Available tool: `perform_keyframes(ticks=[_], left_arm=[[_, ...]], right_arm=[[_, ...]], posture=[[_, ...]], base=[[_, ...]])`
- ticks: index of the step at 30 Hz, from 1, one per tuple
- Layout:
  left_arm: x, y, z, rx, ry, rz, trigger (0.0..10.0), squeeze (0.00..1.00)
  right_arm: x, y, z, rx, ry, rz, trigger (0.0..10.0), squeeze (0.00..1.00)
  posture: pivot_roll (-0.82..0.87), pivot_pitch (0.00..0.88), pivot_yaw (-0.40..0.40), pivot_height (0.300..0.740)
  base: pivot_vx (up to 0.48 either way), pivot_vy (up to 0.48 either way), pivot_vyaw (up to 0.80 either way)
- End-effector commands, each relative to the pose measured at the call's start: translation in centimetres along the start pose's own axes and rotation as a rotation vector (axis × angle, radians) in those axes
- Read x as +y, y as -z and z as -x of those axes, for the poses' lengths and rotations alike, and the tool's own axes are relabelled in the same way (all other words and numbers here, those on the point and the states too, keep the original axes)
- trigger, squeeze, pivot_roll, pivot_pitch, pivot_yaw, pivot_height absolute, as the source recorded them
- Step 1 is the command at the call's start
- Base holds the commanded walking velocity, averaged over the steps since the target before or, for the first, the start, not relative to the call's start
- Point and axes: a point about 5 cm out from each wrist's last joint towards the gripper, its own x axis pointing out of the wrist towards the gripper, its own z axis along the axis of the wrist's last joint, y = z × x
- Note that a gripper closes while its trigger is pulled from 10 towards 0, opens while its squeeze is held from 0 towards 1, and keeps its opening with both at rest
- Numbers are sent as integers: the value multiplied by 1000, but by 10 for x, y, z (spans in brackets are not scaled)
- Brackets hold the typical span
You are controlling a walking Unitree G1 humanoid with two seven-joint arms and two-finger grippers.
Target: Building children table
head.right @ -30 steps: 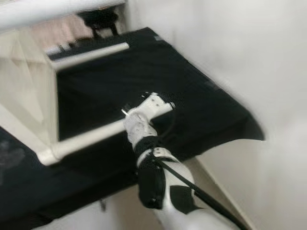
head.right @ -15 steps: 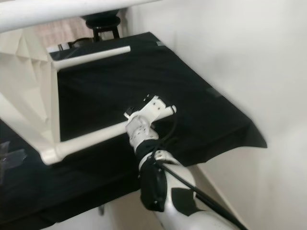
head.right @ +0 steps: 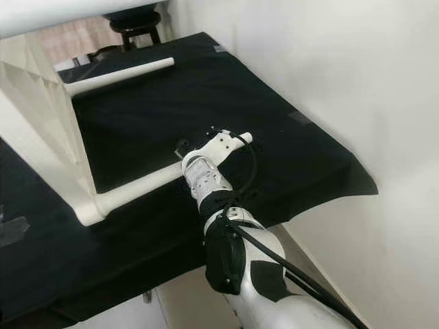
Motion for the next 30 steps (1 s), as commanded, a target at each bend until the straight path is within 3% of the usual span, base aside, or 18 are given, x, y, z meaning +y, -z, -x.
perform_keyframes(ticks=[1, 4, 6, 7, 9, 15, 16, 20, 23, 25, 26, 30], left_arm=[[-5, -4, 1, -9, 24, -9, 10000, 0], [-9, -6, 2, -17, 37, -11, 10000, 0], [-11, -9, 3, -25, 47, -13, 10000, 0], [-11, -9, 3, -25, 47, -13, 10000, 0], [-17, -13, 2, -44, 65, -14, 10000, 0], [-25, -16, 1, -53, 99, -18, 10000, 0], [-29, -18, -1, -57, 123, -24, 10000, 0], [-34, -21, -4, -65, 144, -26, 10000, 0], [-40, -21, -6, -70, 162, -26, 10000, 0], [-48, -16, -9, -50, 182, -35, 10000, 0], [-50, -14, -9, -44, 186, -37, 10000, 0], [-77, 24, -5, 77, 273, -74, 10000, 0]], right_arm=[[3, 1, 3, 32, -77, -49, 10000, 0], [6, -8, 14, 41, -158, -84, 10000, 0], [1, -9, 34, 62, -211, -133, 10000, 0], [1, -9, 34, 62, -211, -133, 10000, 0], [-17, -2, 67, 113, -275, -160, 10000, 0], [-33, -1, 85, 147, -287, -135, 10000, 0], [-41, -8, 93, 144, -297, -111, 10000, 0], [-46, -15, 98, 122, -292, -65, 10000, 0], [-37, -27, 97, 47, -351, 33, 10000, 0], [-23, -39, 95, -54, -397, 217, 10000, 0], [-20, -40, 96, -70, -402, 261, 10000, 0], [-3, -54, 85, -276, -359, 520, 10000, 0]], posture=[[-6, 138, 49, 740], [-8, 136, 42, 740], [-13, 135, 38, 740], [-13, 135, 38, 740], [-18, 133, 41, 740], [-23, 128, 44, 740], [-30, 121, 51, 740], [-32, 119, 58, 740], [-44, 112, 82, 740], [-45, 101, 96, 740], [-45, 99, 101, 740], [-44, 79, 131, 740]], base=[[0, 0, 0], [0, 0, 0], [0, 0, 0], [0, 0, 0], [0, 0, 0], [0, 0, 0], [0, 0, 0], [0, 0, 0], [0, 0, 0], [0, 0, 0], [0, 0, 0], [0, 0, 0]])
